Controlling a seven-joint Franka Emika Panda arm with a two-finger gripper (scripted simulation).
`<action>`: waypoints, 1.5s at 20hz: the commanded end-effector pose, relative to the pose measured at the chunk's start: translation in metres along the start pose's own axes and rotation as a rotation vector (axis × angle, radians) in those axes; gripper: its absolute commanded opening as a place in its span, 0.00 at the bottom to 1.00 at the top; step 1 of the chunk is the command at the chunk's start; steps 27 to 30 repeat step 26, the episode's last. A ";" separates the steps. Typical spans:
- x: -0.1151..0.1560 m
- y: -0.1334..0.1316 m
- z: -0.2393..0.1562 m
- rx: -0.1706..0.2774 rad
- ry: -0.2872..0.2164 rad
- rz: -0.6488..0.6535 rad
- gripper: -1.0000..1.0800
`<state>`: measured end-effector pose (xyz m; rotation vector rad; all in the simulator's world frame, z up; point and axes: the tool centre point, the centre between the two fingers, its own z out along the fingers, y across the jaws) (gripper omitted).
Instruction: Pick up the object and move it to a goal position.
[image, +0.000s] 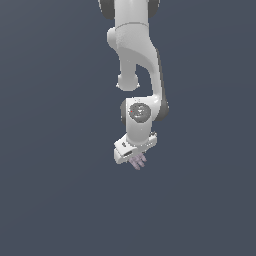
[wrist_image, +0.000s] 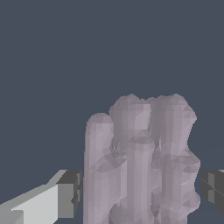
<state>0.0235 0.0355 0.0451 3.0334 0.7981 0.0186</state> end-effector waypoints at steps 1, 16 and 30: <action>-0.004 -0.022 -0.001 0.001 -0.001 -0.001 0.00; -0.032 -0.161 -0.011 0.006 -0.009 -0.001 0.00; -0.035 -0.187 -0.013 0.007 -0.010 -0.001 0.00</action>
